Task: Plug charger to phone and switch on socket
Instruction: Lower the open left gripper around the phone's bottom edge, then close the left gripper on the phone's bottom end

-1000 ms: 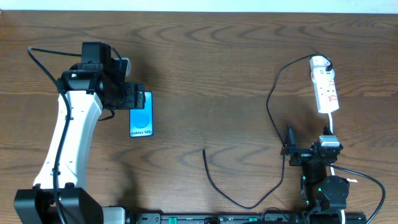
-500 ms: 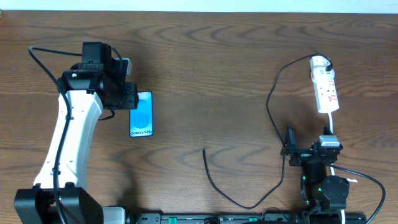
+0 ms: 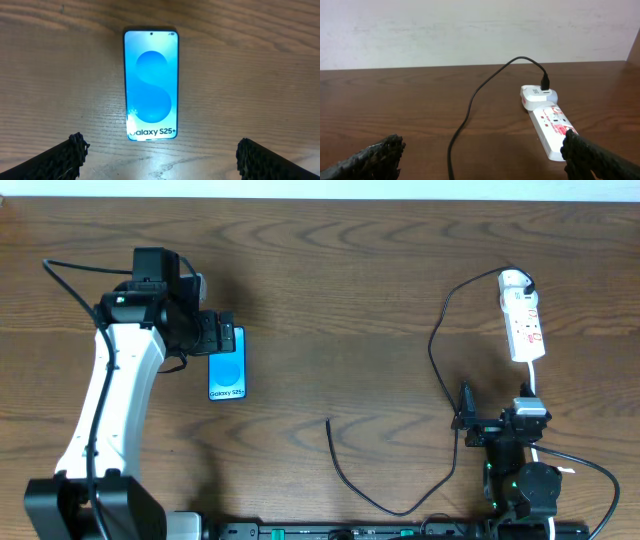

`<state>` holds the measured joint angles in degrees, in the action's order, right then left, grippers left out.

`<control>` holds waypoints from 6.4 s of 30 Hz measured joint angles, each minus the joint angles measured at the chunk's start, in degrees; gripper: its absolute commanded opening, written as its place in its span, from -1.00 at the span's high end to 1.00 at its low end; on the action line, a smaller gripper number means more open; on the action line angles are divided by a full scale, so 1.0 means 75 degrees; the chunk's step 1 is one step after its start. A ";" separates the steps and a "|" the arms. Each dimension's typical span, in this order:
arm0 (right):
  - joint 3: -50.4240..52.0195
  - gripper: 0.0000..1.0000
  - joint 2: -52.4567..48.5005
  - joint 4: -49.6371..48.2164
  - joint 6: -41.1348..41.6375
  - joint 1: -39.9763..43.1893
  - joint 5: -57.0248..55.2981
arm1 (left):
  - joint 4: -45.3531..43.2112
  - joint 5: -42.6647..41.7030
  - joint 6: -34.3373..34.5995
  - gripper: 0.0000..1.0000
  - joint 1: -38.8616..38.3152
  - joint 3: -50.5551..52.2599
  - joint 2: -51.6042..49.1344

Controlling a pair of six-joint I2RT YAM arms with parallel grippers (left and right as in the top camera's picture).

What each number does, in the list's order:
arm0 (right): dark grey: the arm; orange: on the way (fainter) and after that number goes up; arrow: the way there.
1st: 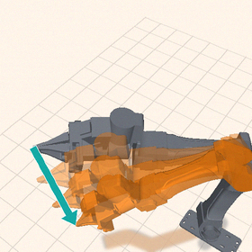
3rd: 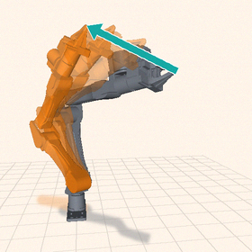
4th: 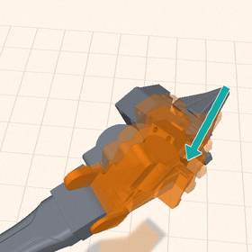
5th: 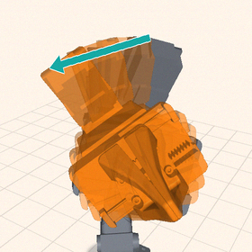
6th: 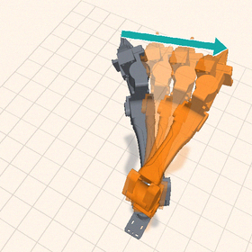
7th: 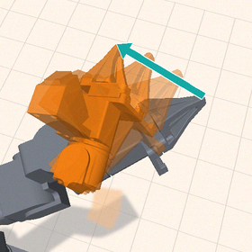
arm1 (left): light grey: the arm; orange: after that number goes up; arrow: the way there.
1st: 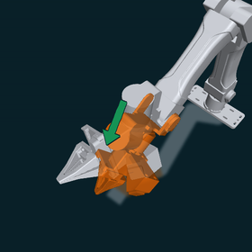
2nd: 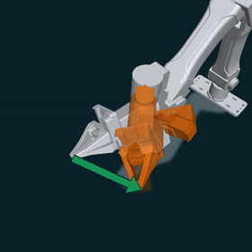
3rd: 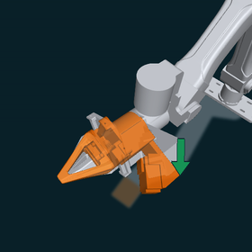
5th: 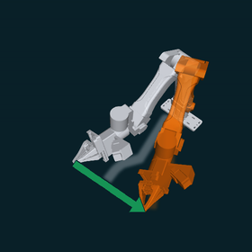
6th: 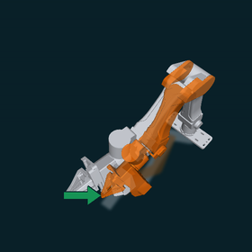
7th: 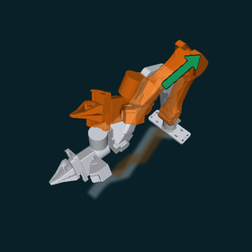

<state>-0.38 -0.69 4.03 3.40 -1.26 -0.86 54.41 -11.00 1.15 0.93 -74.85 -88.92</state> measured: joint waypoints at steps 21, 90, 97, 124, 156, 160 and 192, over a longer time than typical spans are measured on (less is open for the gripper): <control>0.0000 -0.99 0.0000 0.0000 0.0000 0.0000 0.0003 | -0.0239 0.0516 0.0102 -0.96 -0.0455 0.0000 -0.2069; 0.0000 -0.98 0.0000 0.0000 0.0000 0.0000 0.0000 | -0.1498 0.0947 0.0458 -0.96 -0.0455 0.0189 -0.3095; 0.0000 -0.98 0.0000 0.0000 0.0000 0.0000 0.0003 | -0.1550 0.0938 0.0475 -0.96 -0.0455 0.0236 -0.3139; 0.0000 -0.99 0.0000 0.0000 0.0000 0.0000 0.0003 | -0.1664 0.0941 0.0475 -0.96 -0.0597 0.0236 -0.3139; 0.0000 -0.98 0.0000 0.0000 0.0000 0.0000 0.0000 | -0.1606 0.0941 0.0475 -0.96 -0.0597 0.0271 -0.3139; 0.0000 -0.98 0.0000 0.0000 0.0000 0.0000 0.0000 | -0.1667 0.0941 0.0472 -0.96 -0.0597 0.0440 -0.3139; 0.0000 -0.98 0.0000 0.0000 0.0000 0.0000 0.0003 | -0.1810 0.0950 0.0475 -0.96 -0.0597 0.0533 -0.3092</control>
<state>-0.38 -0.69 4.03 3.40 -1.26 -0.84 40.84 -3.88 4.71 -3.55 -70.85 -112.12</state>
